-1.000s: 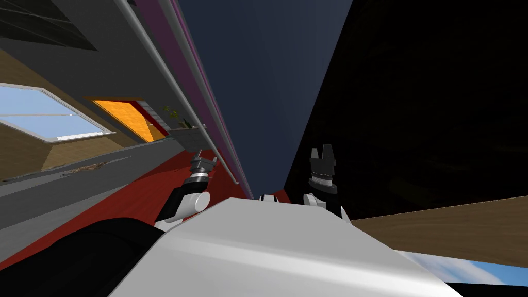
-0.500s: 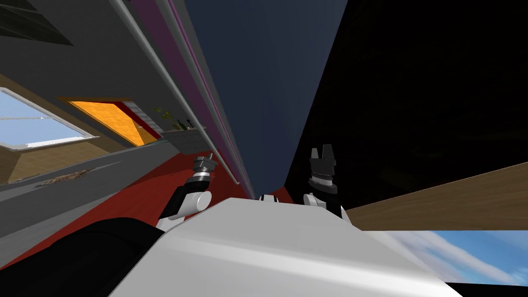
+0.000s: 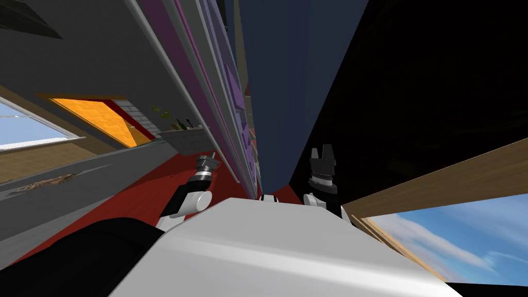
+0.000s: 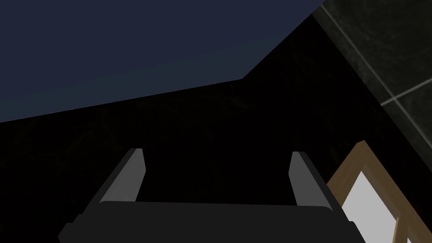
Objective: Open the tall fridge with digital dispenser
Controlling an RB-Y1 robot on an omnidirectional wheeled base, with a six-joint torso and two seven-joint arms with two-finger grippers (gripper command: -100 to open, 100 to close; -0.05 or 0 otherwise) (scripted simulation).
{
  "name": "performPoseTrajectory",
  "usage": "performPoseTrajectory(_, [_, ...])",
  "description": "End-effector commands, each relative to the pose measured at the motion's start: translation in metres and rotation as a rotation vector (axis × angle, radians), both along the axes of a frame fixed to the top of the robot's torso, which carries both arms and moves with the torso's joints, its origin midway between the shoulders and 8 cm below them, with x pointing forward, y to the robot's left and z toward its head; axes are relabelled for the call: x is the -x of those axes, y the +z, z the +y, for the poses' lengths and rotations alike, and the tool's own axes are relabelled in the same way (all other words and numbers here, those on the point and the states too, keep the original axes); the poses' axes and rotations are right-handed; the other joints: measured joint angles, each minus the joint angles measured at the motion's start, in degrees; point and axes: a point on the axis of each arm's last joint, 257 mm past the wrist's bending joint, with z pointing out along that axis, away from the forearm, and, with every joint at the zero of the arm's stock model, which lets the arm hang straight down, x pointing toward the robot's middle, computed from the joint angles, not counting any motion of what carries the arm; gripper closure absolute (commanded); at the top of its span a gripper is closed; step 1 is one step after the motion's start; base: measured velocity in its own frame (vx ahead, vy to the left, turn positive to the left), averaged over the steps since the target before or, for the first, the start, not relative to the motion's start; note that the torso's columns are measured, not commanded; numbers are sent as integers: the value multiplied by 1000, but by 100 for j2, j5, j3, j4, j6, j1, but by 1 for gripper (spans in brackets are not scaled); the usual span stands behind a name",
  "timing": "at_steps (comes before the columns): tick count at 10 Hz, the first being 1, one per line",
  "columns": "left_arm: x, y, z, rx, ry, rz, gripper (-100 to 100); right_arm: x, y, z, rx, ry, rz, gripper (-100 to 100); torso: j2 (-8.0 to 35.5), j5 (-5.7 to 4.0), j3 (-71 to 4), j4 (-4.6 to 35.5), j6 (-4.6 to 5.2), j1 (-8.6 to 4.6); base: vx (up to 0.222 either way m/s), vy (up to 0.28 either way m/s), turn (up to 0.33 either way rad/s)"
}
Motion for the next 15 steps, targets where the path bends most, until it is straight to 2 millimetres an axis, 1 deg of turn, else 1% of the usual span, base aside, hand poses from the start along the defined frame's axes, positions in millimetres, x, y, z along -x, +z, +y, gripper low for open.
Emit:
performPoseTrajectory(1, [-3, 2, -9, 1, -31, -2, 100, 0, 0, 0, 0, 0, 0, 0, -4, -2, -2, -1, 0, -14, -69, 263, -131])
performPoseTrajectory(4, [-5, 3, -14, 2, -51, -2, 100, 0, 0, 0, 0, 0, 0, 0, 3, -2, 1, 1, 1, -6, -46, 230, -72])
performPoseTrajectory(5, [-7, 3, -20, 4, -72, -1, 100, 0, 0, 0, 0, 0, 0, 0, 0, -3, 0, 0, 0, -17, -40, 248, -72])
performPoseTrajectory(6, [-7, 3, -20, 4, -72, -1, 100, 0, 0, 0, 0, 0, 0, 0, 3, 0, 2, 1, 1, 2, -31, 225, -56])
performPoseTrajectory(8, [-11, 4, -31, 6, -112, 0, 100, 0, 0, 0, 0, 0, 0, 0, 5, -1, 3, 1, 1, -5, -50, 280, -146])
performPoseTrajectory(9, [-11, 4, -31, 6, -112, 0, 100, 0, 0, 0, 0, 0, 0, 0, 12, 7, 7, 3, 2, 26, -47, 290, -145])
performPoseTrajectory(10, [-11, 4, -30, 6, -109, 0, 100, 0, 0, 0, 0, 0, 0, 0, 6, 4, 4, 2, -1, 2, -17, 115, -26])
performPoseTrajectory(11, [-16, -4, -28, 10, -106, 2, -100, 0, 0, 0, 0, 0, 0, 0, -5, -14, -2, -1, -1, -59, -28, 43, -44])
performPoseTrajectory(12, [-18, -8, -28, 11, -104, 4, -100, 0, 0, 0, -1, 0, 0, 0, -2, -20, -1, -1, 2, -67, -32, 34, -19])
performPoseTrajectory(13, [-20, -11, -27, 12, -103, 5, -100, 0, 0, 0, -1, 0, 0, 0, -6, -4, 1, -12, 18, -46, -31, 17, -34])
performPoseTrajectory(15, [-24, -18, -27, 14, -100, 8, -100, 0, 0, 0, -1, 0, 0, 0, -13, -1, -8, -6, 5, -15, -25, -3, -38])
